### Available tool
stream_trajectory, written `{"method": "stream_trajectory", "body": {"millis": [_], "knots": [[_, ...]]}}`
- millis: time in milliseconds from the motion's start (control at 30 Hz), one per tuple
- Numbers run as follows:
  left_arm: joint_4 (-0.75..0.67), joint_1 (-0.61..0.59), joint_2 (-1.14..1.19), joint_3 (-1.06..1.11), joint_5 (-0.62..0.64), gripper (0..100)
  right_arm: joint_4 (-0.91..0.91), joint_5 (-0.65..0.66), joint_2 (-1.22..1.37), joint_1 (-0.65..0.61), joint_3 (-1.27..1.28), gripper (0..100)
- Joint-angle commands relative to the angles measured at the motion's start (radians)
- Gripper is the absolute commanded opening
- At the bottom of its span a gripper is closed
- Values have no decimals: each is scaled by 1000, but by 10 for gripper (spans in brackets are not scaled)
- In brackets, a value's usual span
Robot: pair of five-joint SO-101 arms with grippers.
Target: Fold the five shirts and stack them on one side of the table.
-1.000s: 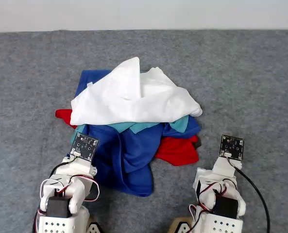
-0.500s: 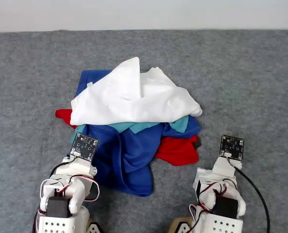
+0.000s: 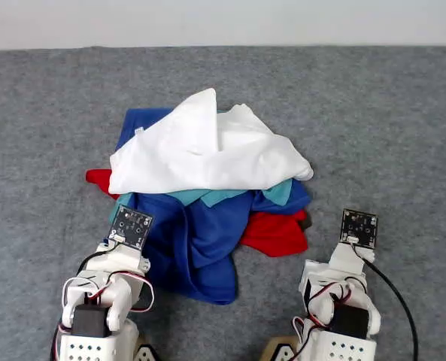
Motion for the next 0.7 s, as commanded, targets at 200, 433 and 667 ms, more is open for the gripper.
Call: {"method": "stream_trajectory", "body": {"millis": [200,433,667], "knots": [[-11,-3,6,-8,-3,7,2,8,-10,-1,14,9],[-49,-86,6,-35,-46,8,2,8,-10,-1,14,9],[-186,-104,6,-96,-353,8,2,8,-10,-1,14,9]]}}
